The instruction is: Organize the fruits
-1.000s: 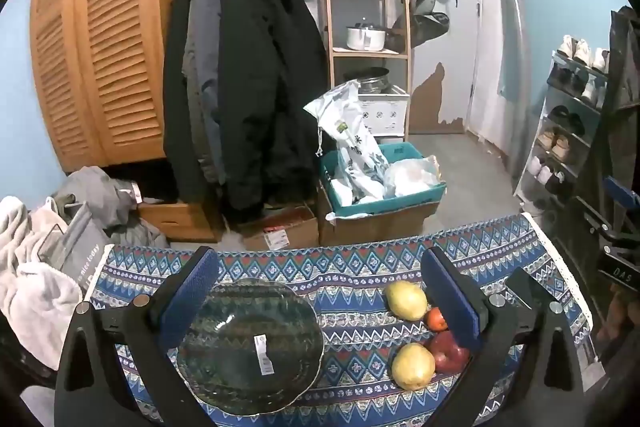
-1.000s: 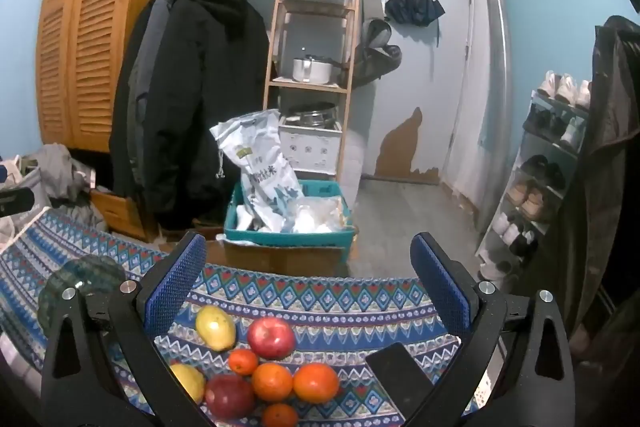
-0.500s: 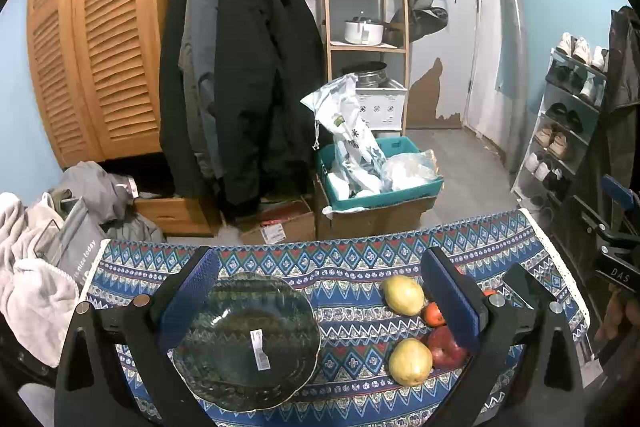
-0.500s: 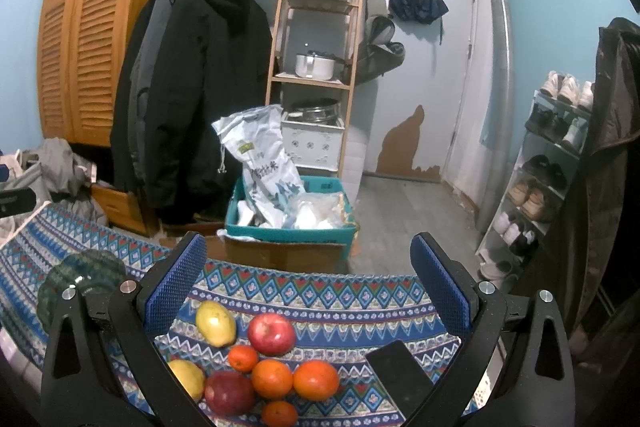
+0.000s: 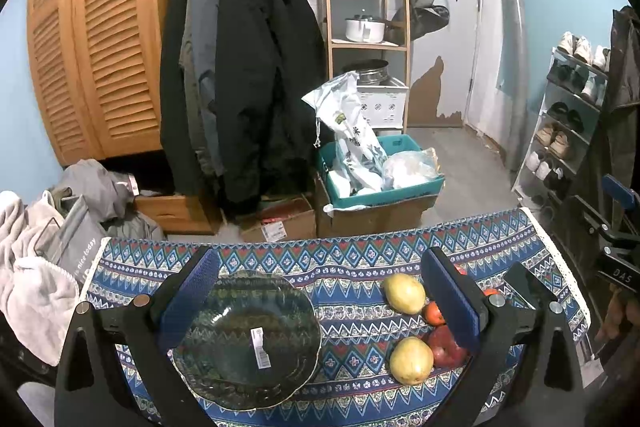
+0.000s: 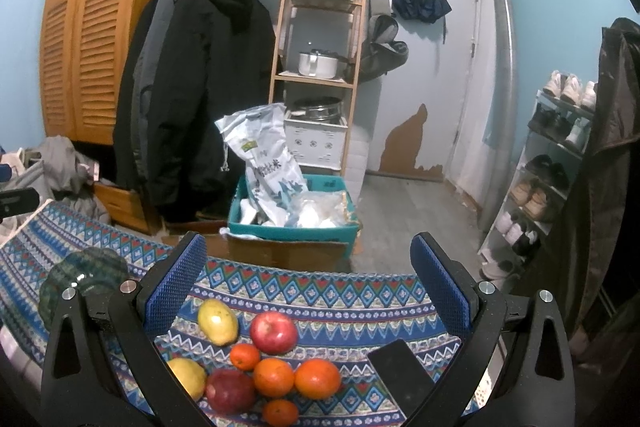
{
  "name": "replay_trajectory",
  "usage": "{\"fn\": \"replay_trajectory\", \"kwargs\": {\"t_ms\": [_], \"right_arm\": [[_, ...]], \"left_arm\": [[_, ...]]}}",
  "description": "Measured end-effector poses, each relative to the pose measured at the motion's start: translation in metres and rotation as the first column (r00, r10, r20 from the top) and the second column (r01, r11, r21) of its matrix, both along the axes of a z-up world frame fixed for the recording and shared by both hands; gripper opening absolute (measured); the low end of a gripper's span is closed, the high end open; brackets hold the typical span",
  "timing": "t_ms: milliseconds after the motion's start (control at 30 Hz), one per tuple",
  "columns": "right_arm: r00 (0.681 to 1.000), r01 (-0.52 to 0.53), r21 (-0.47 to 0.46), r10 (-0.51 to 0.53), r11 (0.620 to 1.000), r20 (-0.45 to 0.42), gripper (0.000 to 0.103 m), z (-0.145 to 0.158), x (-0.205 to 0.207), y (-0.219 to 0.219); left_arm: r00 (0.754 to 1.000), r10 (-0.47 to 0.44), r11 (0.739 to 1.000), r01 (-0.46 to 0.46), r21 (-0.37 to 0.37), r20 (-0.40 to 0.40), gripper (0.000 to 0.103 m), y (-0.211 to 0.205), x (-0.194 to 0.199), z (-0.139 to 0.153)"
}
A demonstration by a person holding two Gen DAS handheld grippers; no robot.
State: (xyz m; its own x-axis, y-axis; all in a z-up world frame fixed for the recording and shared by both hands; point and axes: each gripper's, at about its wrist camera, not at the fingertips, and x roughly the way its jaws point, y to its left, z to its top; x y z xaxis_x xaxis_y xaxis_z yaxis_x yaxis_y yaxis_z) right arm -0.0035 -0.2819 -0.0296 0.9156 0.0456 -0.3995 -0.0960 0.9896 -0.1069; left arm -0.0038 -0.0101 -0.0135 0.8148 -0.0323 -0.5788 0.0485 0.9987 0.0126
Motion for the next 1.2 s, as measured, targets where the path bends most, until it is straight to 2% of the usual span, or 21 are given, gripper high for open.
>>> {"fn": "replay_trajectory", "kwargs": {"t_ms": [1200], "right_arm": [[1.000,0.000,-0.001,0.000,1.000,-0.002,0.100,0.0013,0.0006,0.0009]], "left_arm": [[0.999,0.000,1.000,0.000,0.007,-0.034,0.102,-0.0014,0.0058,-0.0018]]}}
